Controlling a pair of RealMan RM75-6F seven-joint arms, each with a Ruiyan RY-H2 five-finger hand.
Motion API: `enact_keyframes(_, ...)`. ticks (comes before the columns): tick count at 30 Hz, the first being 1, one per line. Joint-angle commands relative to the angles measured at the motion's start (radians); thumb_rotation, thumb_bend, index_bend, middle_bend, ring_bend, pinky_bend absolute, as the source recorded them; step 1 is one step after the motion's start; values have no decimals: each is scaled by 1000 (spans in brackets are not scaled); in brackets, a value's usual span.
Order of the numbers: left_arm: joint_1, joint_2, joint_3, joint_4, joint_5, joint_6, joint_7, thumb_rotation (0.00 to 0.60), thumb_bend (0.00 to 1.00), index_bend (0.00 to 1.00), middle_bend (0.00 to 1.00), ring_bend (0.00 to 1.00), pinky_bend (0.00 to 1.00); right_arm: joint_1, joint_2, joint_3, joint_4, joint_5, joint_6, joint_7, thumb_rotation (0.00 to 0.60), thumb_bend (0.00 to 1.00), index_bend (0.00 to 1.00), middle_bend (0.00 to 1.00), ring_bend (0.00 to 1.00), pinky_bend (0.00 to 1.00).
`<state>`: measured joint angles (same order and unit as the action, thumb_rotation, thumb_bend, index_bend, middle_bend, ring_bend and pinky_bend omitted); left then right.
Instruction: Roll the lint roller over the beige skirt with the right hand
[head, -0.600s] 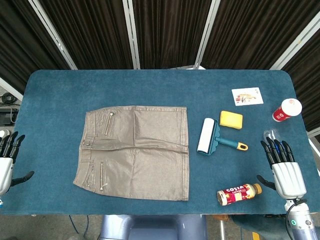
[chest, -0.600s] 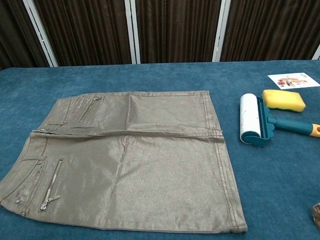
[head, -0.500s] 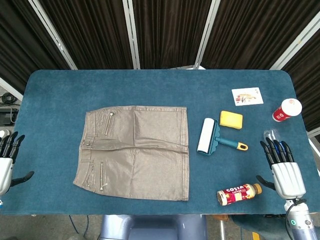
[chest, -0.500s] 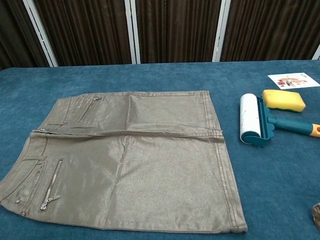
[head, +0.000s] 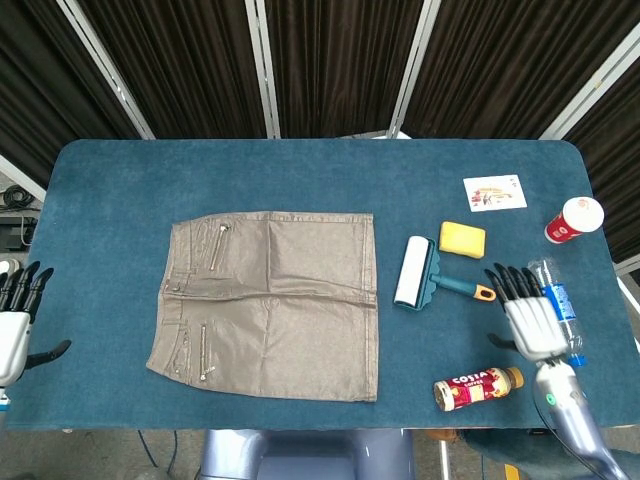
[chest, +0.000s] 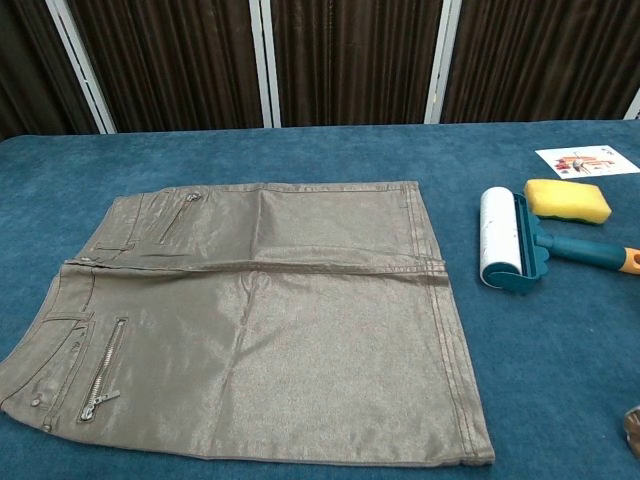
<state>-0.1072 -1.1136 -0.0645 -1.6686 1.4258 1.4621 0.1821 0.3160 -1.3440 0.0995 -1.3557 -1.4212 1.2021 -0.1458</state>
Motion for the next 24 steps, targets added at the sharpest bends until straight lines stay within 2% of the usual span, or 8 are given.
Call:
enact_keyframes(1,-7,-6,-7,5,-18,-14,10,600,0,0,0,0,0,79,-90,50,118,80,-105,-29,600,182,97,117,0,13)
enact_keyframes(6,-14,-15,-14,15,-47,-32,27,600,0,0,0,0,0,135,-198,72,282,128,-177,-49,600,254,100,132,0,41)
enact_keyframes(11,-18,-23,-19,24,-70,-44,40,600,0,0,0,0,0,159,-261,70,377,134,-208,-25,600,264,100,135,0,43)
enact_keyframes(24,-28,-33,-21,29,-82,-58,50,600,0,0,0,0,0,193,-336,48,466,104,-220,-21,600,300,128,162,40,76)
